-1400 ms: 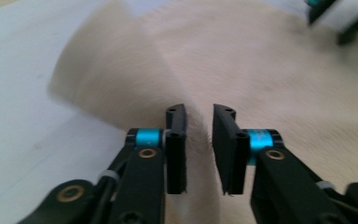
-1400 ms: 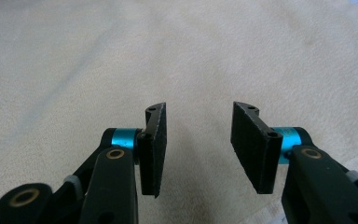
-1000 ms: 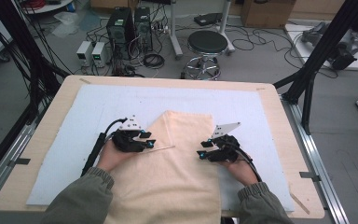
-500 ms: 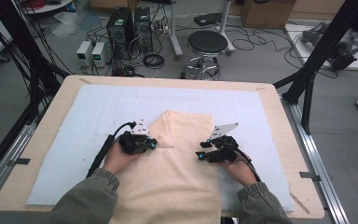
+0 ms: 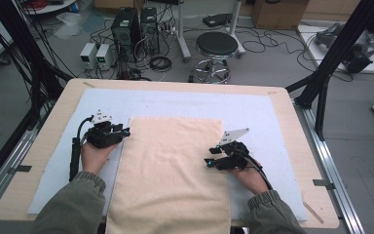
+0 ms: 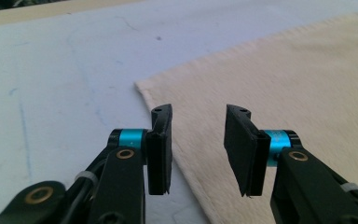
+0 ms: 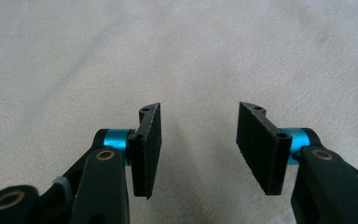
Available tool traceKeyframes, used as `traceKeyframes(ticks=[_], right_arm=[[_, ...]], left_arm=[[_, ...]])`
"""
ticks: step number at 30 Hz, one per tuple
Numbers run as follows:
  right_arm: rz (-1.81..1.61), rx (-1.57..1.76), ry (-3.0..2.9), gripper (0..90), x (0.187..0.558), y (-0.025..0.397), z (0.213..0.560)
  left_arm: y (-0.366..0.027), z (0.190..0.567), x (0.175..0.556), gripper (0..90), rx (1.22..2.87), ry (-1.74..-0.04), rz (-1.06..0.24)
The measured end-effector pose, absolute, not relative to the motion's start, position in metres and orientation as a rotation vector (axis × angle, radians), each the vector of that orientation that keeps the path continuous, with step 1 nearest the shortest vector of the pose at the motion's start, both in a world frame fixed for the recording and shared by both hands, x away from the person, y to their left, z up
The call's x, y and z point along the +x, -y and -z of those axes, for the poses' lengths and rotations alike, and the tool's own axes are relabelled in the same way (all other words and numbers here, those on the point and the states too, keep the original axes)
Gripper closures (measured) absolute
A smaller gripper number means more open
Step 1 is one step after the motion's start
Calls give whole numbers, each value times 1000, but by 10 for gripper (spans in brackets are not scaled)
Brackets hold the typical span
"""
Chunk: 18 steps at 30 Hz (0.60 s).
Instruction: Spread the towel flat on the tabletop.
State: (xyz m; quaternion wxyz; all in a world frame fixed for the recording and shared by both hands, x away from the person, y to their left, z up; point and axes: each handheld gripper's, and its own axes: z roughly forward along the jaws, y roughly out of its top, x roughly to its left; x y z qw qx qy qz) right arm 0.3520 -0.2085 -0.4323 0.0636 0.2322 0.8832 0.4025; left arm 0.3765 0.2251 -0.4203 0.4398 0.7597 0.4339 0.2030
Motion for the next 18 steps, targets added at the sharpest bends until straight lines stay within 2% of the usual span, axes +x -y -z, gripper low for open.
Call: traceKeyframes(ticks=[9, 12, 18], right_arm=[[-1278, 780, -2586, 358, 354, 215, 429], [-1276, 801, -2577, 321, 356, 216, 428], [-1247, 778, -2572, 295, 366, 215, 411]], left_arm=[[-220, 413, 365, 555, 1926, -948, -460], [-223, 412, 364, 503, 1929, -938, -418], [-228, 408, 361, 434, 1941, -894, -389]])
